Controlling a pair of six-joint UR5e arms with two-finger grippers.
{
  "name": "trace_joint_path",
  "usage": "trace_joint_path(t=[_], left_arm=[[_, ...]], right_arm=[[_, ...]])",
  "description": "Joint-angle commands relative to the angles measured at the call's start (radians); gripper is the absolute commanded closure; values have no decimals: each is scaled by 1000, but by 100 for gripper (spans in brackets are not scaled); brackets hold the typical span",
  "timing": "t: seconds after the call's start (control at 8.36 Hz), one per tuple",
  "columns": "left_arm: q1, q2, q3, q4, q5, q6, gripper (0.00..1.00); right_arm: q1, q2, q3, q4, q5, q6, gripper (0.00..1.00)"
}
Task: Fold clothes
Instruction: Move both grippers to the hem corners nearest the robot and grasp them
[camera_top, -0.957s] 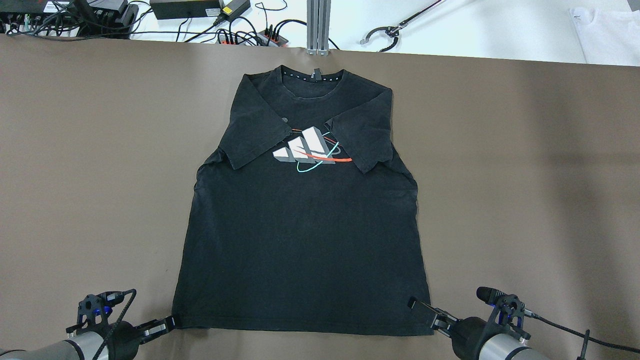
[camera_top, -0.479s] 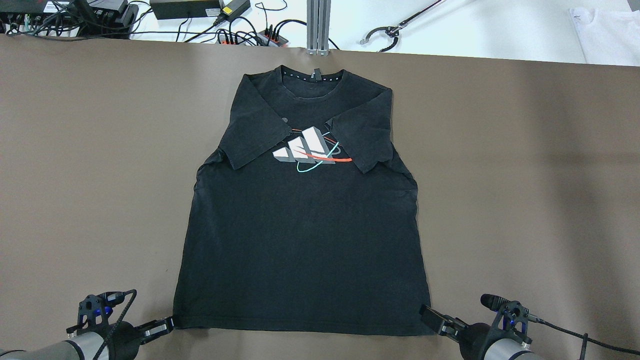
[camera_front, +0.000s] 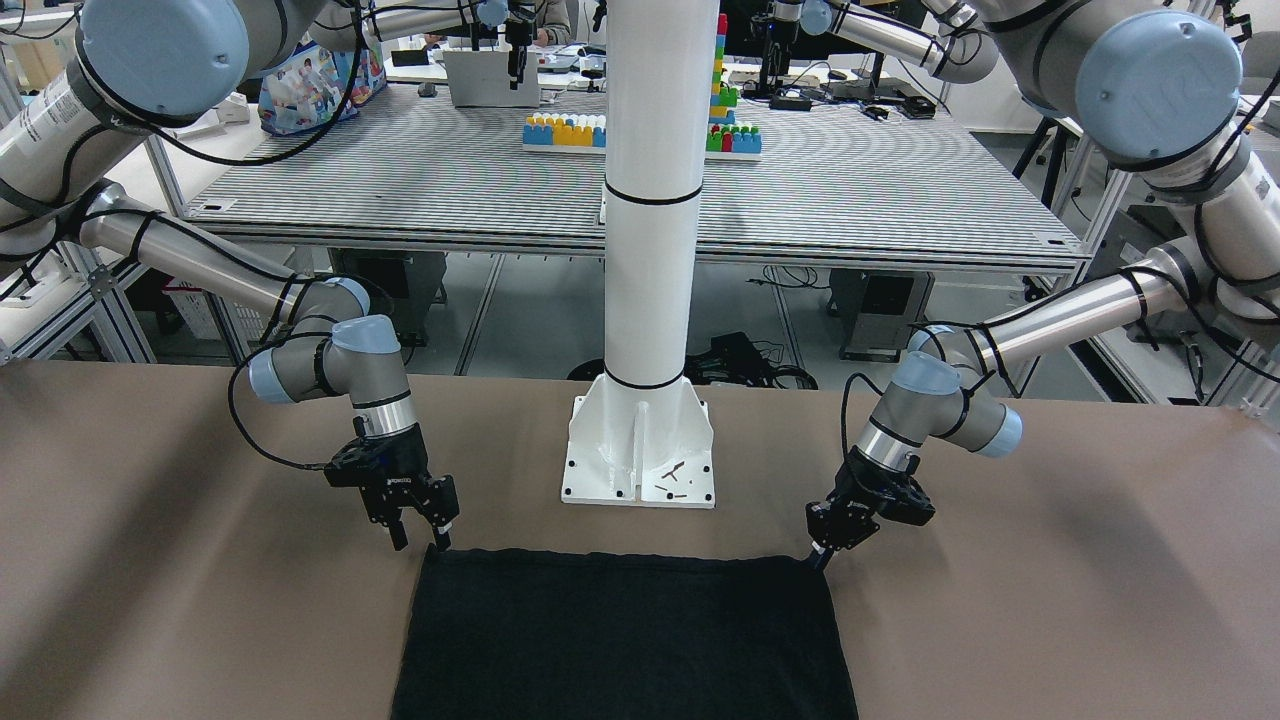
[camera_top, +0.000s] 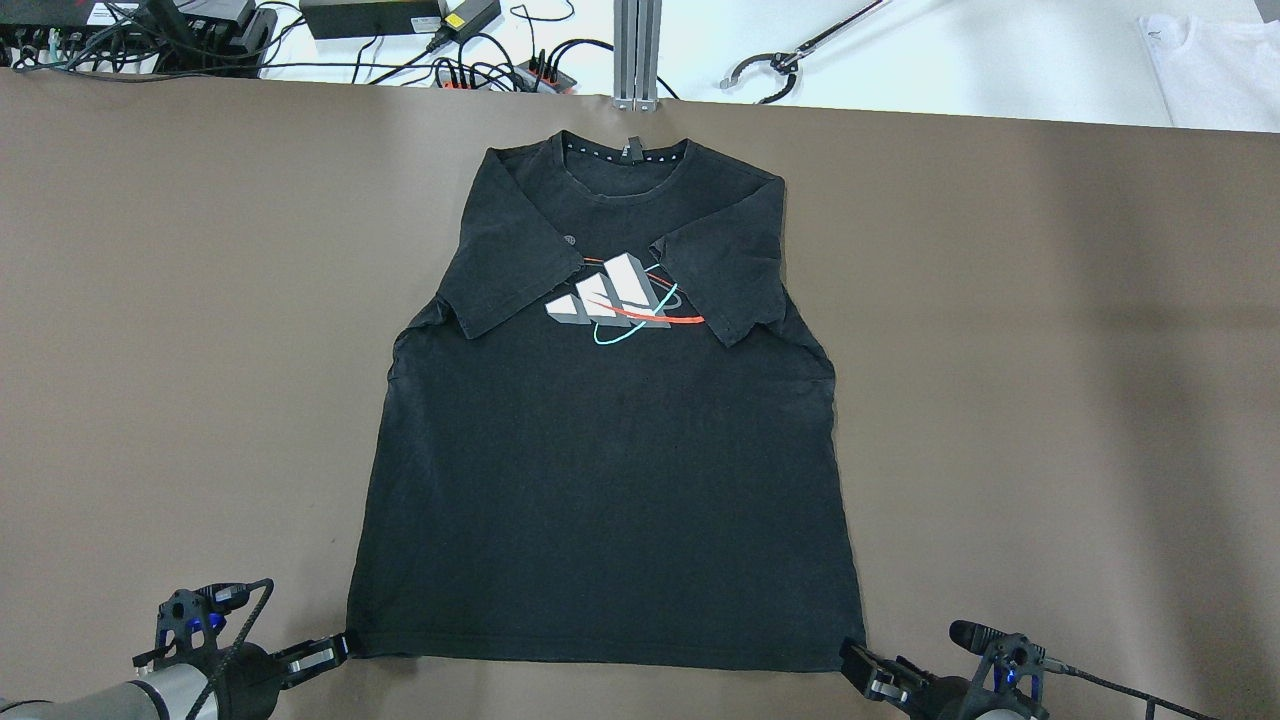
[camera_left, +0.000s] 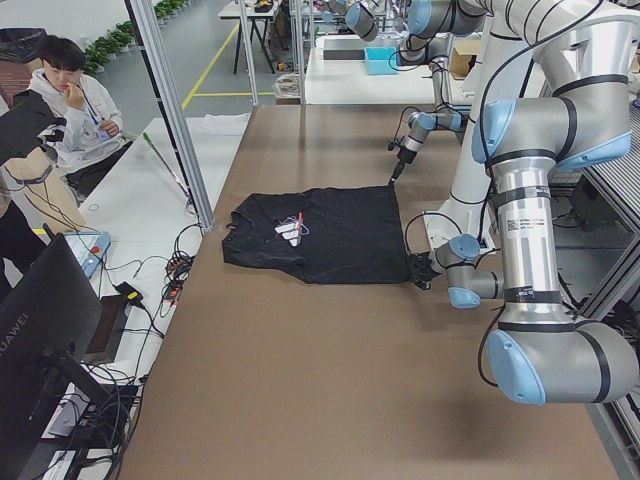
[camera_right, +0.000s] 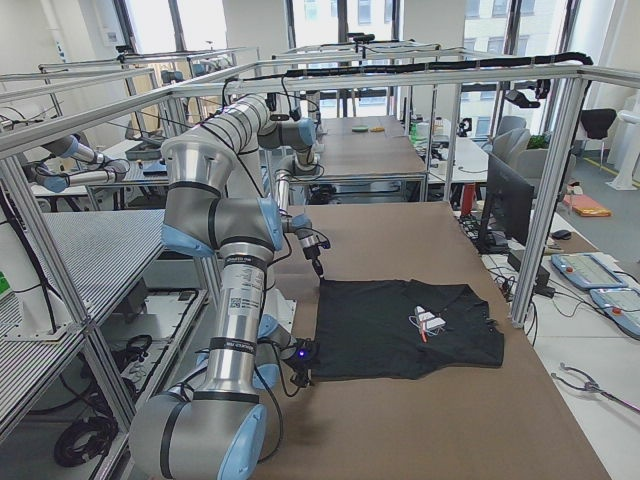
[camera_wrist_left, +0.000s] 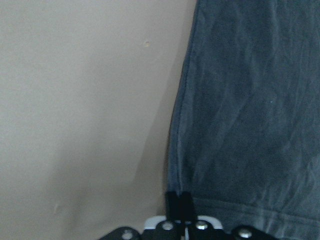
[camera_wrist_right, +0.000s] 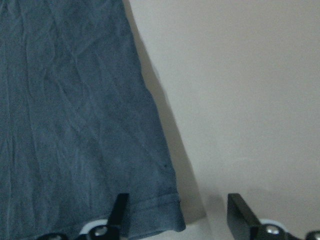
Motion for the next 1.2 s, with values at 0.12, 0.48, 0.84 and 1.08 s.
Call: trace_joint_path(t=[0.12, 0.48, 0.84, 1.08], left_arm=[[0, 0, -1, 0, 0, 0, 100], [0, -1, -3, 0, 0, 0, 100], [-2, -1, -25, 0, 0, 0, 100], [-3, -1, -30, 0, 0, 2, 100]], right_arm=[[-25, 43, -42, -7, -27, 1, 37], [-24, 43, -39, -7, -25, -1, 61], [-21, 34, -33, -6, -27, -2, 93], [-18, 31, -32, -6, -28, -4, 100]])
